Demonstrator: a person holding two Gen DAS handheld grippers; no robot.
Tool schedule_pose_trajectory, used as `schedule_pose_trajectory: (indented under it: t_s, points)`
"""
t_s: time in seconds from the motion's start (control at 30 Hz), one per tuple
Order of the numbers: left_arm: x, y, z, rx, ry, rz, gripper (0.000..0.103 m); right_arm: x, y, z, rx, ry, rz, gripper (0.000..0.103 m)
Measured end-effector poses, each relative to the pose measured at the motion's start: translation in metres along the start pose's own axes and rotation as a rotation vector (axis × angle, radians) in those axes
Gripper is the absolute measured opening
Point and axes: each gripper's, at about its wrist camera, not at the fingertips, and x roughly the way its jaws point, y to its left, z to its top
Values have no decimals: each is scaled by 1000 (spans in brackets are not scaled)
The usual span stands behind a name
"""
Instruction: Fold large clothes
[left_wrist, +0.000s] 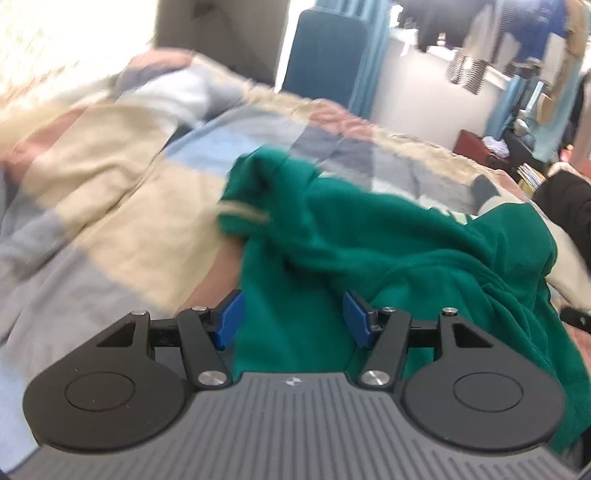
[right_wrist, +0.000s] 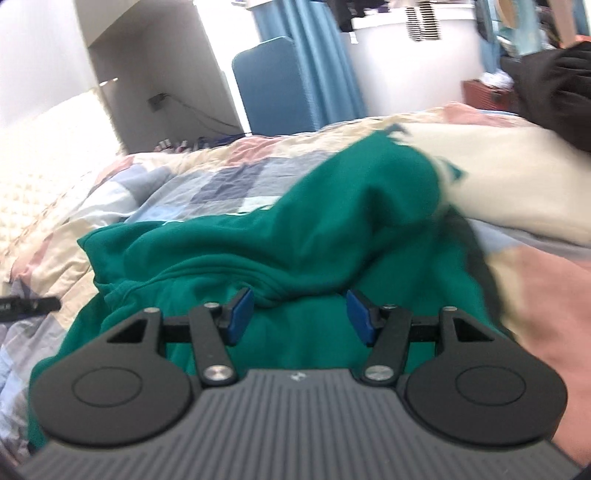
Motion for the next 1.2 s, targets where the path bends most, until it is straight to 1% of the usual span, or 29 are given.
schedule_pose_trajectory:
  t_s: [0.07, 0.13, 0.17, 0.2, 0.23, 0.3, 0.4, 0.43, 0.5, 0.57, 0.63, 0.67, 0.77, 0.83, 0.87, 0.9, 0.93, 0.97, 1.03, 1.07, 1.1, 1.13, 1.2]
  points:
    - [-7, 16, -4, -69, 31, 1, 65, -19, -8, -4, 20, -9, -81, 58]
    - [-6, 31, -9, -125, 64, 3, 65, -33, -25, -10, 100, -20, -158, 68]
    - [-3, 39, -11, -154, 86, 13, 65, -39, -36, -13, 157, -17, -183, 78]
    - [1, 45, -14, -188, 109, 23, 65, -44, -49, -17, 226, -14, -207, 84]
    - [6, 50, -15, -225, 134, 21, 65, -47, -61, -22, 285, -7, -229, 84]
    - [17, 60, -20, -291, 198, -10, 65, -49, -87, -31, 426, 24, -271, 84]
    - [28, 62, -28, -359, 242, -41, 65, -42, -116, -42, 594, 60, -275, 84]
    - [30, 63, -31, -383, 246, -49, 65, -37, -120, -46, 624, 78, -269, 84]
    - [35, 68, -38, -444, 274, -94, 65, -27, -128, -55, 686, 118, -231, 85]
    - [39, 72, -42, -480, 297, -102, 64, -19, -132, -62, 738, 144, -156, 86]
    - [40, 76, -45, -518, 315, -134, 64, -16, -128, -63, 756, 145, -96, 87]
    - [42, 77, -46, -535, 326, -161, 64, -16, -124, -63, 755, 141, -69, 87]
    - [44, 74, -49, -574, 359, -303, 64, -16, -118, -57, 757, 117, 36, 87]
    - [44, 65, -48, -540, 375, -363, 64, -17, -112, -54, 739, 106, 115, 87]
    - [43, 61, -48, -519, 378, -369, 64, -18, -109, -53, 720, 108, 144, 87]
    - [43, 58, -49, -499, 381, -353, 64, -18, -105, -51, 698, 114, 163, 86]
    - [43, 56, -50, -482, 385, -323, 64, -17, -101, -51, 675, 120, 157, 86]
    - [44, 54, -52, -467, 396, -286, 64, -16, -99, -51, 656, 128, 131, 86]
    - [49, 52, -58, -440, 426, -200, 64, -14, -99, -55, 642, 154, 38, 86]
    - [50, 52, -61, -436, 430, -161, 64, -12, -101, -57, 647, 161, -9, 83]
    - [51, 54, -62, -435, 428, -142, 64, -11, -103, -59, 651, 161, -53, 83]
    - [51, 53, -63, -436, 427, -136, 64, -12, -103, -59, 647, 162, -79, 83]
    - [51, 53, -63, -444, 429, -119, 64, -10, -100, -59, 617, 172, -97, 83]
